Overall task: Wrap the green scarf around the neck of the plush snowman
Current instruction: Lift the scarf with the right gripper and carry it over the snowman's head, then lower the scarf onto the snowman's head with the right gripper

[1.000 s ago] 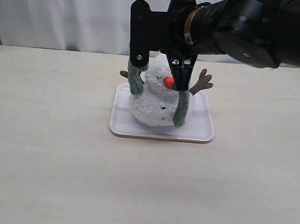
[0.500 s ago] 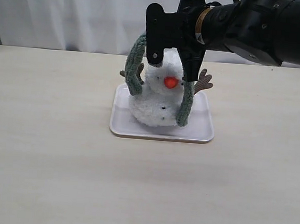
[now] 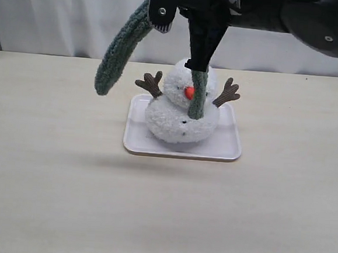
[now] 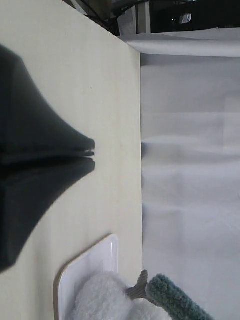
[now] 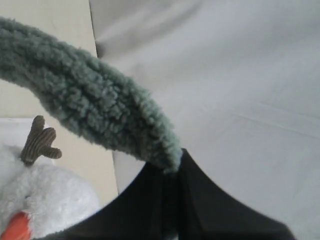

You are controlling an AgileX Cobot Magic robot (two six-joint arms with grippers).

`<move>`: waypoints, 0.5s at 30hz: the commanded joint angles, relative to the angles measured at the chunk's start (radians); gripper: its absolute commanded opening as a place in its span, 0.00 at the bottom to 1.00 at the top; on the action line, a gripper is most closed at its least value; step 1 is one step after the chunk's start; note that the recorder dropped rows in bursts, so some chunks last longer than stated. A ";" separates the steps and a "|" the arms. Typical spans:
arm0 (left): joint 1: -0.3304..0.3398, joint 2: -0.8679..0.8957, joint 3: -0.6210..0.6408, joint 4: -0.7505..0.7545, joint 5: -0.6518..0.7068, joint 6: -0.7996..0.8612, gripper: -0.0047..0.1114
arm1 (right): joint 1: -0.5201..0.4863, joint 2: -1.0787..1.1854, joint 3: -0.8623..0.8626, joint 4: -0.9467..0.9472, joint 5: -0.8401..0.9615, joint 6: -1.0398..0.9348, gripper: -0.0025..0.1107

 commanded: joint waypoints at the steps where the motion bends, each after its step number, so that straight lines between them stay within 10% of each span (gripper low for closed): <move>1: -0.007 -0.002 0.002 0.001 -0.007 -0.003 0.04 | 0.000 -0.005 0.002 0.179 0.142 -0.218 0.06; 15: -0.007 -0.002 0.002 0.001 -0.011 -0.003 0.04 | -0.096 0.123 -0.001 0.166 -0.022 -0.377 0.06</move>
